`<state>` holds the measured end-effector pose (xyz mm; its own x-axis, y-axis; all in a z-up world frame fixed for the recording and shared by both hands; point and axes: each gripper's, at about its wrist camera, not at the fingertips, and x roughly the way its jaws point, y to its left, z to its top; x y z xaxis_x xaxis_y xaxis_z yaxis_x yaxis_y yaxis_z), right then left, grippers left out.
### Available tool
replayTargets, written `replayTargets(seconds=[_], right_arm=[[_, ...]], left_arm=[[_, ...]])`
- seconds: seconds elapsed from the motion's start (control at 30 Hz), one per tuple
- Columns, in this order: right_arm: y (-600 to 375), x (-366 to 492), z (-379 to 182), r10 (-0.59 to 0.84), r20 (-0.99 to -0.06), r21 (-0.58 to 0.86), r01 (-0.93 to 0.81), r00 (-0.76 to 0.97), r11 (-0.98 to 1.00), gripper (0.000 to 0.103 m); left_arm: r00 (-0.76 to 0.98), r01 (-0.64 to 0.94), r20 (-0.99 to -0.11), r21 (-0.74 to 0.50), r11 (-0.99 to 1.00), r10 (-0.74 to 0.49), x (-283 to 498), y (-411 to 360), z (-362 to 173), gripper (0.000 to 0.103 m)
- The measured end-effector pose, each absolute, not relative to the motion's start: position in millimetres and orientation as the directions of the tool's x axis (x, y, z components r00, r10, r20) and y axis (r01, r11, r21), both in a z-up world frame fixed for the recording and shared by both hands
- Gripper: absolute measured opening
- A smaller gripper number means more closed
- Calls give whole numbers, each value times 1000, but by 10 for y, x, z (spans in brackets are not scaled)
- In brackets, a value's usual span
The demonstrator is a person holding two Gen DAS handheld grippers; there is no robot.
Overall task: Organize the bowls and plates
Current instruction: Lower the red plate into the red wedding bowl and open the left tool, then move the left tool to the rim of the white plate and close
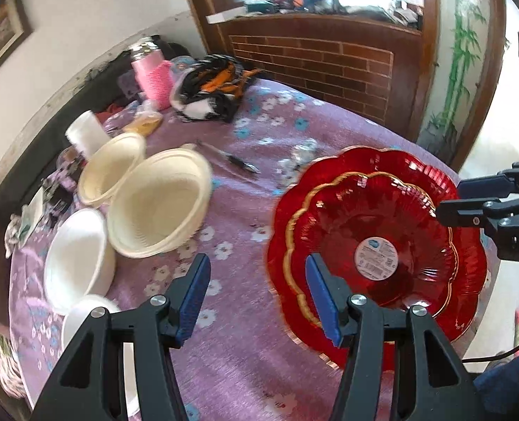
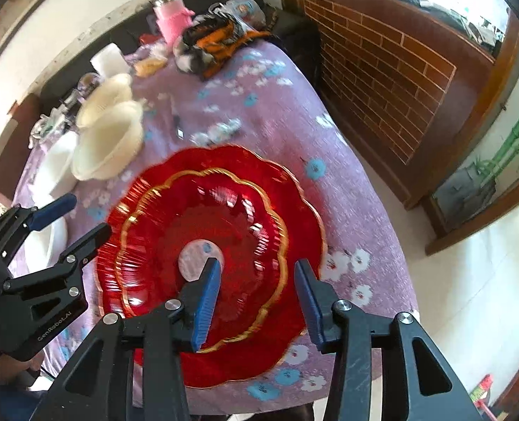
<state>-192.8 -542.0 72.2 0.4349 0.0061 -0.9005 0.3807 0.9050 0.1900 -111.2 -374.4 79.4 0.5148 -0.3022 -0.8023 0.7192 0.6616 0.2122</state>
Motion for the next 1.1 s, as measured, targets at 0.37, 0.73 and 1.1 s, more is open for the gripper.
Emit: replayTargets(seconds=[0.37, 0.73, 1.1], right_arm=[[-4982, -1718, 1039, 274, -733, 484, 195, 623, 853, 47], [-4233, -1474, 1061, 468, -668, 584, 20, 578, 811, 48], [-3795, -1087, 903, 393, -797, 441, -2, 459, 897, 55]], left_arm=[[576, 588, -775, 174, 790, -258, -931, -2963, 1010, 56], [598, 429, -778, 107, 897, -193, -815, -2058, 1069, 56], [533, 280, -835, 24, 960, -135, -539, -1259, 963, 64]])
